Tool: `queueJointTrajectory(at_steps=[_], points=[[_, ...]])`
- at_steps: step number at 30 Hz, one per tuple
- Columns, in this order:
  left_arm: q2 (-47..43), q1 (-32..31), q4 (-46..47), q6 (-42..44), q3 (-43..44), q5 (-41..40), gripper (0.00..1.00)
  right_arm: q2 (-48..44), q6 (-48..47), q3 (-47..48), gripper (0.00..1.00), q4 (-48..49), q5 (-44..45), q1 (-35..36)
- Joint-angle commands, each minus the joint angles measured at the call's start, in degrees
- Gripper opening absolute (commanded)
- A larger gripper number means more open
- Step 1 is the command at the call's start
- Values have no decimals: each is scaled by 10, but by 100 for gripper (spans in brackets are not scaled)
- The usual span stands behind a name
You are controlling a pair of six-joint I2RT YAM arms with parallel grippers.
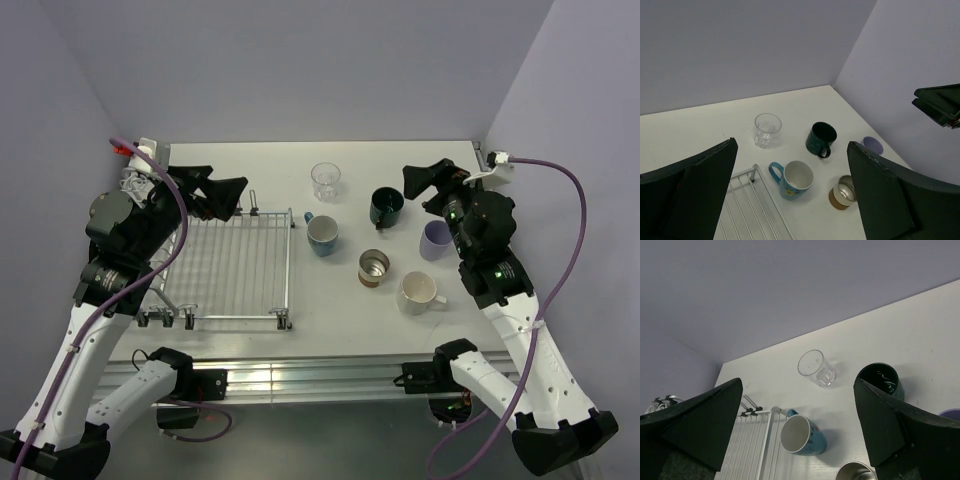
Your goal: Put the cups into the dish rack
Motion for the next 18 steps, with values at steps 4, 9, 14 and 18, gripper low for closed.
queueJointTrajectory(at_steps=[4,9,14,18], points=[[-7,0,22,8,-5,-2,99,9,-33,32,100,-8,-2,2],[-7,0,22,9,-7,-8,99,91,-68,77,98,-55,-48,17],[-5,0,18,14,-7,-15,99,196,-115,126,93,-98,21,99],[-6,-3,15,20,-7,-24,99,289,-129,154,91,-107,28,144]])
